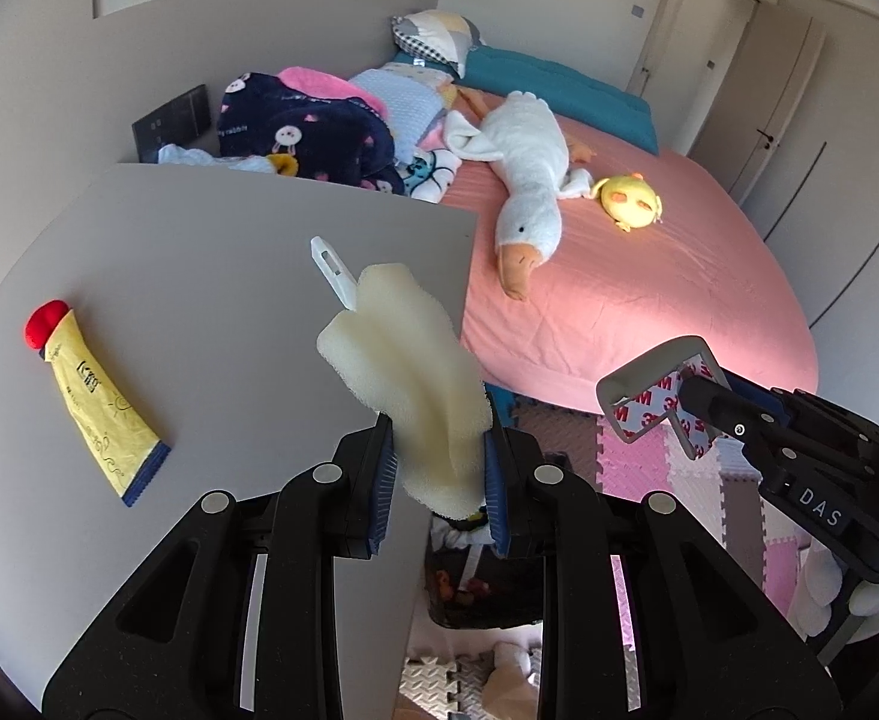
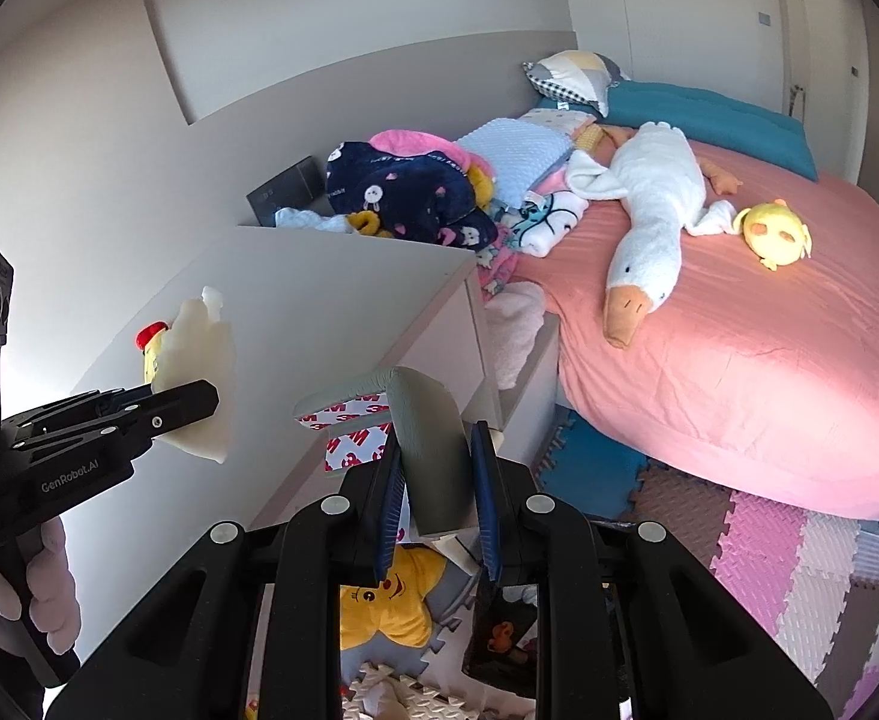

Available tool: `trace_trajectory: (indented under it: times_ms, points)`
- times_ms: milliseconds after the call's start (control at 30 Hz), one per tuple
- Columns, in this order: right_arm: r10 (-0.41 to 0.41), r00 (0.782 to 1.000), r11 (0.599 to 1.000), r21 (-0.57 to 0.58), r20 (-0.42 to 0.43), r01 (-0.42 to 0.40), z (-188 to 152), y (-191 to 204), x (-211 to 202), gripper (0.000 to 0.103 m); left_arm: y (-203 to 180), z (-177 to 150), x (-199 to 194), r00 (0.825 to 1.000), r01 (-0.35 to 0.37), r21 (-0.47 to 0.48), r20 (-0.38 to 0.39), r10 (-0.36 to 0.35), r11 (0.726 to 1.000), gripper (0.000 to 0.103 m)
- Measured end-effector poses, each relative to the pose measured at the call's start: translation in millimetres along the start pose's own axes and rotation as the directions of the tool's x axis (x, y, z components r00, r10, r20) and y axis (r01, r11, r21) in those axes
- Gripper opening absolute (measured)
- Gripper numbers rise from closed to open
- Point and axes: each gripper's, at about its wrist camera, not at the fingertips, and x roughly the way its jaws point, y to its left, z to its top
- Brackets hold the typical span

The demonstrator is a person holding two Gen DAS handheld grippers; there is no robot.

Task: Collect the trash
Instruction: 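Carry the duster and corner guard over the black bin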

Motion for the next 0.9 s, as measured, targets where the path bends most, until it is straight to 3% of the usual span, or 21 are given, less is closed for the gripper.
trace_trajectory:
  times_ms: [900]
  points:
    - [-0.147,0.989,0.978,0.153,0.017,0.143,-23,-94,-36,0.023,-103,4,38,0.988,0.147,0.182,-0.080,-0.135,0.972,0.025]
